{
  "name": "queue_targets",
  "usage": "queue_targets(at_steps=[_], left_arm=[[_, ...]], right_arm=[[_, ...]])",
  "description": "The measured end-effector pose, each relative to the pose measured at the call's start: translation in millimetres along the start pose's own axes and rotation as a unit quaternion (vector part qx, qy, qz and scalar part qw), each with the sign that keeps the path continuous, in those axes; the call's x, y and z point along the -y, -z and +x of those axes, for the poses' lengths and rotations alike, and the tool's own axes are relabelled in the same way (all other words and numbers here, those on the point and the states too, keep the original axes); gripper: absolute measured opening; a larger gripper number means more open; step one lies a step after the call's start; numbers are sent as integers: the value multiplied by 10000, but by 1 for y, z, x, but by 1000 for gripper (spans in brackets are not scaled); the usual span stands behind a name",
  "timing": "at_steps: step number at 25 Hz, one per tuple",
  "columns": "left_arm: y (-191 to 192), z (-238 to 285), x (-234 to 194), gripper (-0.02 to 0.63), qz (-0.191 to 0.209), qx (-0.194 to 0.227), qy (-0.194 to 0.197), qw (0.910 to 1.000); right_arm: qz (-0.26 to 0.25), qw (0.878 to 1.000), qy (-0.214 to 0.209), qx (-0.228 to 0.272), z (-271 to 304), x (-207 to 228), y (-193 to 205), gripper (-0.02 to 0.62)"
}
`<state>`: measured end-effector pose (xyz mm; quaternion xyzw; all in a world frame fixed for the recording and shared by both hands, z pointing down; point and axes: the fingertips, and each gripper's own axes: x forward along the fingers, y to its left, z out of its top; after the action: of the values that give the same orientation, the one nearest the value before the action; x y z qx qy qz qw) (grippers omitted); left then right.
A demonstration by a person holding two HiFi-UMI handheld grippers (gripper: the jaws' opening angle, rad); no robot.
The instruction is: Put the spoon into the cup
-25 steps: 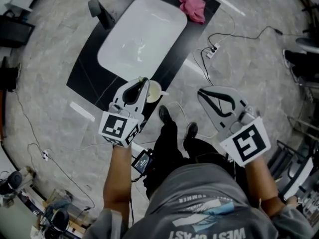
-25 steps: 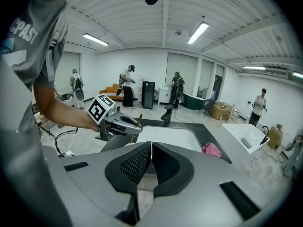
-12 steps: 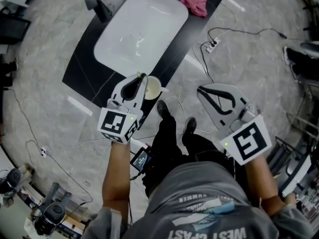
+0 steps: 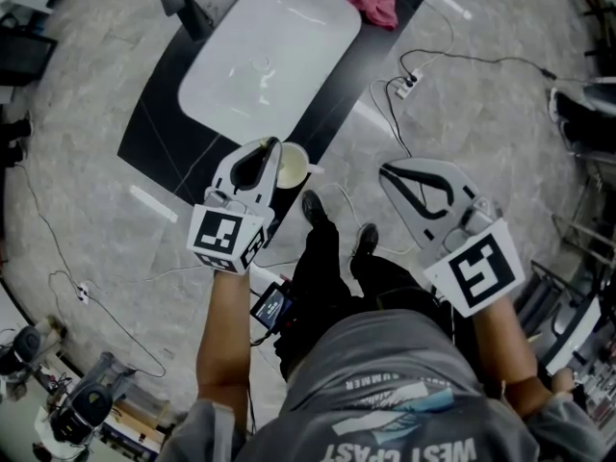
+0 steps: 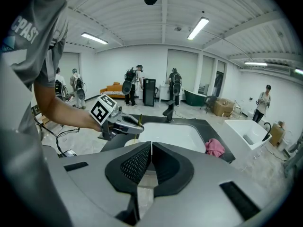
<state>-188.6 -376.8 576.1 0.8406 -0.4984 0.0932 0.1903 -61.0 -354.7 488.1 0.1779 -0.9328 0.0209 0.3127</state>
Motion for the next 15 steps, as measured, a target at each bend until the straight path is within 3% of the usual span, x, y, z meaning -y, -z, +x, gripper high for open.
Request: queue_targets(at_steps=[15], left_arm=[[-12, -9, 7, 3, 158, 82, -57, 9998]], right_arm=[[-120, 9999, 52, 17, -19, -10, -4, 32]])
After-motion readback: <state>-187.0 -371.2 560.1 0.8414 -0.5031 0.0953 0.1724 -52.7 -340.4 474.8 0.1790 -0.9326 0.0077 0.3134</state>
